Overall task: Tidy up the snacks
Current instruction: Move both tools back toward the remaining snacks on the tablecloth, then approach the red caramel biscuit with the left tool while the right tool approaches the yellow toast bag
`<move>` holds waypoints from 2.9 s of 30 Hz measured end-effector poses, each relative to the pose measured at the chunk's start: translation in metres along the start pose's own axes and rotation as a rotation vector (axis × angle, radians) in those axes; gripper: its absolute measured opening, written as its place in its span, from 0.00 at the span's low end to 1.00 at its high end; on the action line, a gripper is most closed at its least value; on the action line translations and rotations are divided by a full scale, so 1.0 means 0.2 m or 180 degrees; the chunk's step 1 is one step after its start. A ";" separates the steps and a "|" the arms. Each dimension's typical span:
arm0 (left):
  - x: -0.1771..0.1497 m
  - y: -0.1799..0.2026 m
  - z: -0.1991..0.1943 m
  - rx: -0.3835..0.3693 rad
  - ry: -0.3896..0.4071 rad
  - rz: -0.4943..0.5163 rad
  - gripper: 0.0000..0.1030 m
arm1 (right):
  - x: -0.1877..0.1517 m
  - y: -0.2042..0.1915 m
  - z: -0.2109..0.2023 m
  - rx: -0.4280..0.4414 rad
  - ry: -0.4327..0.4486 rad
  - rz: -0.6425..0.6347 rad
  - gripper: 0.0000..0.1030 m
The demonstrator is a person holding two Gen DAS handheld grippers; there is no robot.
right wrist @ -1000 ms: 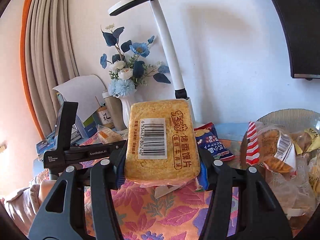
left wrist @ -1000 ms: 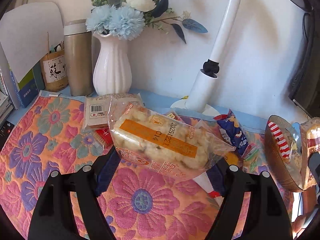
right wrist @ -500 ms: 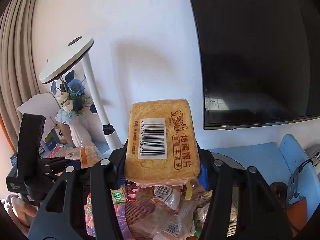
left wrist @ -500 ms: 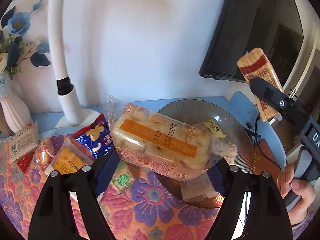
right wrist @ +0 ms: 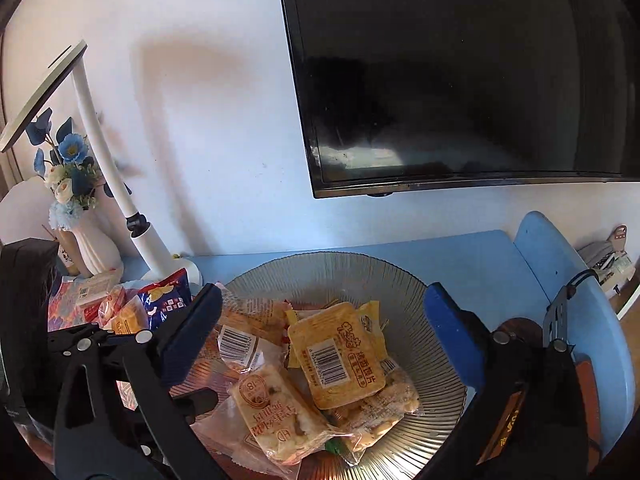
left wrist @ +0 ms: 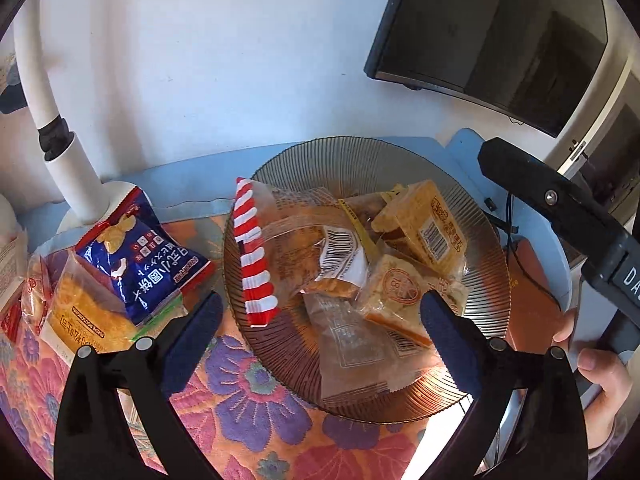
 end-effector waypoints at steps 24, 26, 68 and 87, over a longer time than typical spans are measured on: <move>-0.25 -1.22 -0.55 0.0592 0.0368 -0.1092 0.95 | -0.10 -0.94 0.00 0.0880 -0.0021 -0.0033 0.97; -0.30 -1.33 -0.55 0.0614 0.0369 -0.1178 0.95 | -0.16 -1.00 0.05 0.0962 -0.0105 0.0006 0.97; -0.44 -1.85 -0.09 0.1428 0.0170 -0.0527 0.54 | -0.59 -1.39 0.81 0.0574 -0.0955 -0.0182 0.83; -0.79 -1.65 -0.24 0.1505 0.0055 -0.0798 0.86 | -0.84 -1.55 0.31 0.0804 -0.1168 -0.1160 0.97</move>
Point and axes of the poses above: each gripper's, at about its wrist camera, not at the fingertips, and z roughly the way its jaws point, y to its right, x to its top, the point moved 7 cm from there along z, roughly the way its jaws point, and after that the axes turned 10 degrees about -y, right-handed, at the moved point
